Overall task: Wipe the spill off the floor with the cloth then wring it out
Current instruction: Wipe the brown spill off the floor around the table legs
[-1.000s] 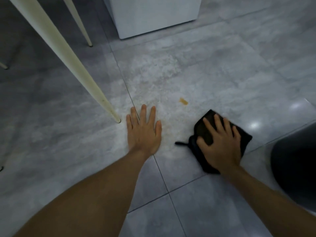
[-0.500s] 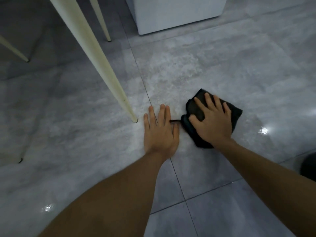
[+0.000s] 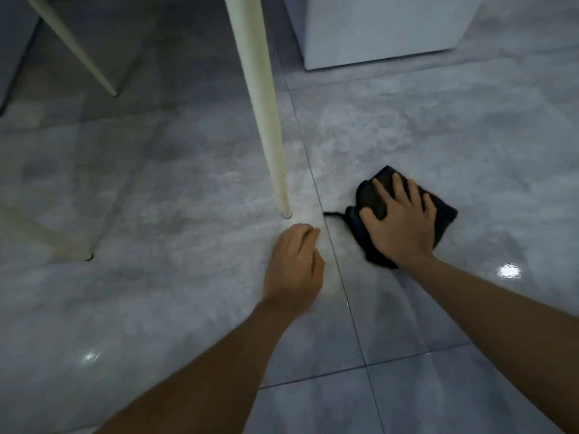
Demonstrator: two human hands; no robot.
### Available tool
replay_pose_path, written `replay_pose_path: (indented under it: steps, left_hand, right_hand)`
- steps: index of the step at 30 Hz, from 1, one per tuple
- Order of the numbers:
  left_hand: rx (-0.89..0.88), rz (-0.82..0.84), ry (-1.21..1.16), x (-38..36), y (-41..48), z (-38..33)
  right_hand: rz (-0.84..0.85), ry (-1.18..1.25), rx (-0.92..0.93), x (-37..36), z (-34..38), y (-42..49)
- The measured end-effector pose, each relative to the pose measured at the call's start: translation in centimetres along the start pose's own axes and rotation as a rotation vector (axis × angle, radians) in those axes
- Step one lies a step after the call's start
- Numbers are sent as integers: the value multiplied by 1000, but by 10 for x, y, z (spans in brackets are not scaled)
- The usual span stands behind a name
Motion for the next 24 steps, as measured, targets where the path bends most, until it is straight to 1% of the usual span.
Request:
replay_pose_path:
  steps: [2, 3, 5, 7, 9, 10, 12, 13, 15, 17, 18, 19, 20, 21, 23, 24]
  left_hand:
    - [92, -24, 153, 15, -22, 28]
    - [155, -22, 222, 22, -32, 43]
    - [253, 14, 322, 30, -51, 67]
    - [268, 79, 376, 27, -63, 76]
    - [265, 99, 406, 24, -65, 75]
    - [266, 98, 421, 24, -66, 74]
    - [260, 97, 427, 24, -66, 72]
    - [250, 92, 413, 25, -66, 72]
    - [246, 94, 356, 28, -66, 75]
    - [259, 40, 216, 31, -66, 79]
    - [289, 5, 113, 35, -68, 84]
    - [330, -7, 27, 38, -70, 89]
    - [363, 7, -6, 41, -74, 96]
    - [373, 13, 16, 44, -80, 103]
    - [363, 0, 202, 51, -93, 116]
    - [387, 15, 286, 54, -101, 122]
  right_hand:
    - [-8, 16, -57, -12, 21, 16]
    - [-1, 31, -53, -16, 32, 16]
    - [28, 48, 33, -24, 52, -7]
    - [37, 40, 166, -27, 59, -62]
    - [64, 33, 280, -28, 54, -124]
    - [89, 35, 328, -28, 51, -144]
    - [120, 32, 378, -30, 46, -149]
    - [111, 34, 361, -32, 51, -140]
    - [41, 48, 247, -38, 73, -116]
    - [27, 73, 120, -55, 102, -101]
    - [42, 81, 113, -62, 116, -103]
    - [56, 82, 162, -66, 128, -112]
    - [81, 75, 248, -70, 136, -128]
    - [117, 67, 354, -73, 139, -147]
    - [209, 69, 557, -73, 134, -182]
    - [251, 69, 631, -73, 129, -189]
Point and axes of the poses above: each hand's wrist, its own y-axis towards the middle knuckle, its own x-axis out of the back of the hand, z = x × y, the point moved 4 cm from there along y, towards the middle knuckle, and after that the axes turned 15 degrees about y, right-handed, at the moved point
